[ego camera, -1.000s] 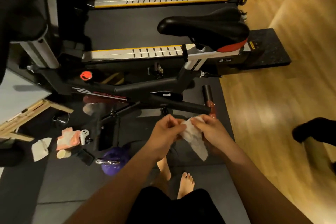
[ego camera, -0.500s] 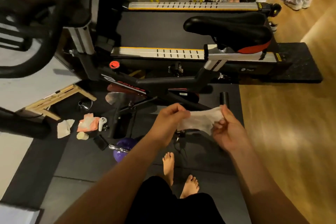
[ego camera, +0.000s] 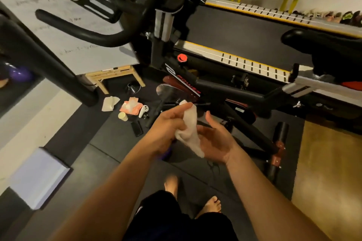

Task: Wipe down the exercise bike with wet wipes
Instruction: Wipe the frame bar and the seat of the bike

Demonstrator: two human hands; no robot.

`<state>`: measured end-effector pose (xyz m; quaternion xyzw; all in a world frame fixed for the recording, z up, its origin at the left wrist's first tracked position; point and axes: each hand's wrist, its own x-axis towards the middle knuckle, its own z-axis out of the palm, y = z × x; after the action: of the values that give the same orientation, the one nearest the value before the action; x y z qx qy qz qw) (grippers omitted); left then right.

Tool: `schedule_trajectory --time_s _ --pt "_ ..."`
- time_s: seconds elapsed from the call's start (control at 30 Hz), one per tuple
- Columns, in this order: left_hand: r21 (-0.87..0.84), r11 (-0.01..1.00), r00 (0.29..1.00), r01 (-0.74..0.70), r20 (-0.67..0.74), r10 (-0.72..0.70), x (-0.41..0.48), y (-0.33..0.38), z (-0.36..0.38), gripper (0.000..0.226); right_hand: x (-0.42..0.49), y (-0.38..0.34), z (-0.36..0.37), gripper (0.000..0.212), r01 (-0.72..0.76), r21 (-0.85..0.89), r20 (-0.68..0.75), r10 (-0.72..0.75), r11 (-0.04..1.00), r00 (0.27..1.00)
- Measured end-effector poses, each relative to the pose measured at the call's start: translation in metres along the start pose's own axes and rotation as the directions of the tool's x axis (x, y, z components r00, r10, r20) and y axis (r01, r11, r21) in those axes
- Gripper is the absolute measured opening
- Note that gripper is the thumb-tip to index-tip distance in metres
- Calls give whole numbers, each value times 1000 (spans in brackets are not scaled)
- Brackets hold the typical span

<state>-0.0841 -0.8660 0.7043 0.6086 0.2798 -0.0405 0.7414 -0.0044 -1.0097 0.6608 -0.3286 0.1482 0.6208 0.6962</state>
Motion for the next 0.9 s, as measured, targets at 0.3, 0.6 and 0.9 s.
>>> schedule_trajectory --time_s 0.3,0.6,0.9 --pt "-92 991 939 -98 -337 62 -2 3 -60 45 49 2 37 41 252 -106 -107 -263 962 959" --pt "511 852 993 -111 88 76 38 3 -104 6 83 -1 48 17 168 -523 -474 -449 836 758" --pt "643 678 873 -356 487 -3 105 6 -101 10 97 20 11 48 41 -311 -633 -239 950 736"
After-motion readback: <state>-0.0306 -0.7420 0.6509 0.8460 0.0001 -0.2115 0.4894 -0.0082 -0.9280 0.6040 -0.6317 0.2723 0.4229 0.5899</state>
